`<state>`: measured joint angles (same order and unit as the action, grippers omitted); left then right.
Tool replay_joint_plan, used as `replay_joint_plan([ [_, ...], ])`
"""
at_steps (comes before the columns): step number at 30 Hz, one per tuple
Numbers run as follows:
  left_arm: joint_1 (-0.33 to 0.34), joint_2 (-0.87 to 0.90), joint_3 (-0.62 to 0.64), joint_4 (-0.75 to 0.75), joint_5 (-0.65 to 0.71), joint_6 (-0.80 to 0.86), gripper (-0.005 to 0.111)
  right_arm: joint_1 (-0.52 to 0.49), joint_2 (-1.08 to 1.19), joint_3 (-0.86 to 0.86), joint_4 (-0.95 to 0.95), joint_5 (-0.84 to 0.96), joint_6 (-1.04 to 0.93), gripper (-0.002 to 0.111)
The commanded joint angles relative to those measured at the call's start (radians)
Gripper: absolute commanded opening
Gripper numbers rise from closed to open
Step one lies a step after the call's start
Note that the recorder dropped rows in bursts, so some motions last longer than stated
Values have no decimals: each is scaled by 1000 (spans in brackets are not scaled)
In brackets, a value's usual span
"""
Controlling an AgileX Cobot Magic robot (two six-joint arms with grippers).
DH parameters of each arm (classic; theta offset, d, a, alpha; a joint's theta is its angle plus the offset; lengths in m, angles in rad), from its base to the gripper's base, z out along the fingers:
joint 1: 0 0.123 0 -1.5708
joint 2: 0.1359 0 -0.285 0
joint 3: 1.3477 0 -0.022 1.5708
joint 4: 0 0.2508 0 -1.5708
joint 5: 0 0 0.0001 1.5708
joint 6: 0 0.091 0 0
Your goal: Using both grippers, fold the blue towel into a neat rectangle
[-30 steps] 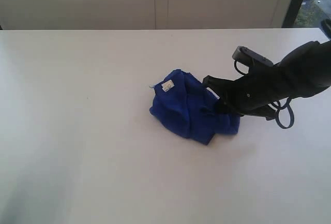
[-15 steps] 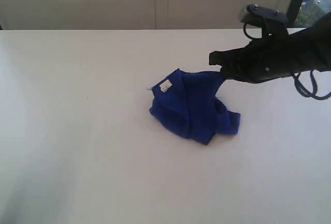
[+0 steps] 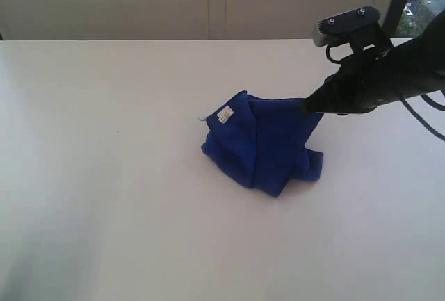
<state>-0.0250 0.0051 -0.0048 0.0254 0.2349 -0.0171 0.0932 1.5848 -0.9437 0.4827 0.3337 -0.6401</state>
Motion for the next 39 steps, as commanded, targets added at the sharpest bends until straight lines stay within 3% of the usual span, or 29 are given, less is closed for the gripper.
replay_joint_plan([
  [1,3,-5,5,-2,-3,-6,0,5,1,5,-13,-16,-12,0],
  [25,3,-5,5,-2,-7,-6,0,5,1,13,-13,-18,-12,0],
  [35,3,-5,5,-2,-322,-26,0,5,1,16,-13,-28,9,0],
  [37,3,-5,5,-2,-396,-184,0,5,1,16,-13,-28,9,0],
  [39,3,-5,5,-2,-348,-253,0,5,1,16,-11,-26,9,0],
])
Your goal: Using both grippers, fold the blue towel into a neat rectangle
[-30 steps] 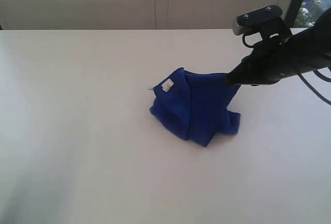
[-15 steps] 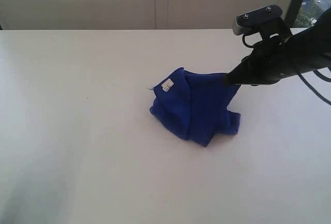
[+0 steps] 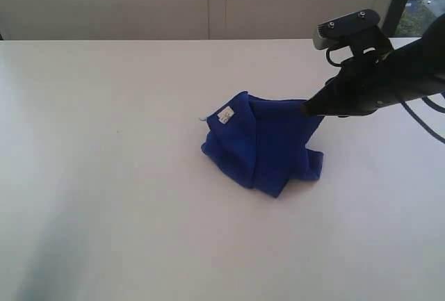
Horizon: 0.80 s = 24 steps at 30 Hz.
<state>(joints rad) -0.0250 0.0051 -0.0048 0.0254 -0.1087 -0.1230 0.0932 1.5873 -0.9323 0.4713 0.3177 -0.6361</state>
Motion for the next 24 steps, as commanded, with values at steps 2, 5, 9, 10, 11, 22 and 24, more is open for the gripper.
replay_joint_plan([
  [2,3,17,-9,-2,66,-184,0,5,-1,4,0,-10,5,0],
  [5,3,105,-80,-2,154,-229,0,5,-1,4,2,-6,5,0],
  [9,3,257,-213,-2,226,-211,0,5,-1,4,2,-6,5,0],
  [10,3,326,-258,-2,253,-198,0,5,-1,4,2,-6,5,0],
  [11,3,380,-296,-2,278,-188,0,5,-1,4,2,-4,5,0],
  [22,-33,1045,-595,-336,434,195,0,5,-1,4,2,9,12,0],
  [24,-75,1160,-641,-442,434,298,0,5,-1,4,2,29,13,0],
])
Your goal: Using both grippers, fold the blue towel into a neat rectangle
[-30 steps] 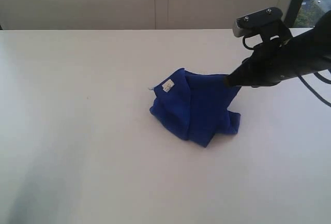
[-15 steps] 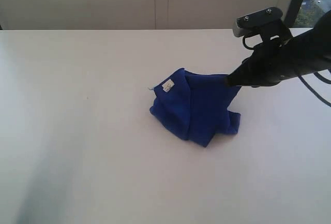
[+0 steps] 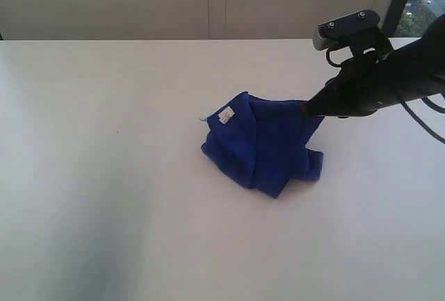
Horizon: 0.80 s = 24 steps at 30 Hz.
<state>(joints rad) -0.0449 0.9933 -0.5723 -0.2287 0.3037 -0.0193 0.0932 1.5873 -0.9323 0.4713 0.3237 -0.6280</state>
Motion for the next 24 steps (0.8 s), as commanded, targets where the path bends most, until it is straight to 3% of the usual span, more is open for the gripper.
replay_joint_plan([
  [1,-74,216,-93,-234,18,227,0,5,-1,4,2,32,8,0],
  [6,-197,457,-217,-388,-57,311,0,5,-1,4,2,74,8,0],
  [12,-308,688,-416,-546,-52,426,0,5,-1,4,2,74,8,0],
  [19,-327,871,-663,-803,153,614,0,5,-1,4,16,70,8,0],
  [24,-327,939,-733,-961,201,736,0,5,-1,4,24,72,8,0],
])
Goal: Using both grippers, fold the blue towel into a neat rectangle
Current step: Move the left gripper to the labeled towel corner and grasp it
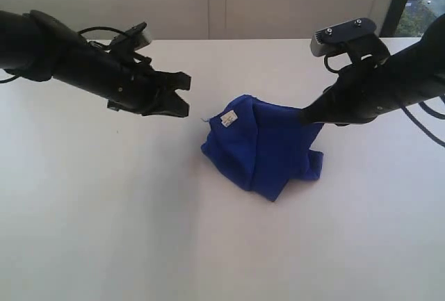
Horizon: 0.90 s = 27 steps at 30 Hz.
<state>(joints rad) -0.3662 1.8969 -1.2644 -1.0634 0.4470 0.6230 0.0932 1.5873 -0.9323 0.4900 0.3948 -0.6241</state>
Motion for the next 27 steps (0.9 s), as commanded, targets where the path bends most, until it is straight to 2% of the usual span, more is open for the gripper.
replay_joint_plan([
  [1,-5,40,-43,-142,62,106,0,5,-1,4,5,1,4,0],
  [3,-5,47,-43,-181,73,145,4,5,-1,4,5,-1,4,0],
  [9,-5,81,-43,-281,96,274,36,5,-1,4,5,3,4,0],
  [12,-5,97,-43,-312,90,301,46,5,-1,4,5,3,4,0],
  [19,-8,129,-43,-376,100,376,47,5,-1,4,5,3,4,0],
  [27,-46,166,-43,-409,95,429,47,5,-1,4,5,3,4,0],
])
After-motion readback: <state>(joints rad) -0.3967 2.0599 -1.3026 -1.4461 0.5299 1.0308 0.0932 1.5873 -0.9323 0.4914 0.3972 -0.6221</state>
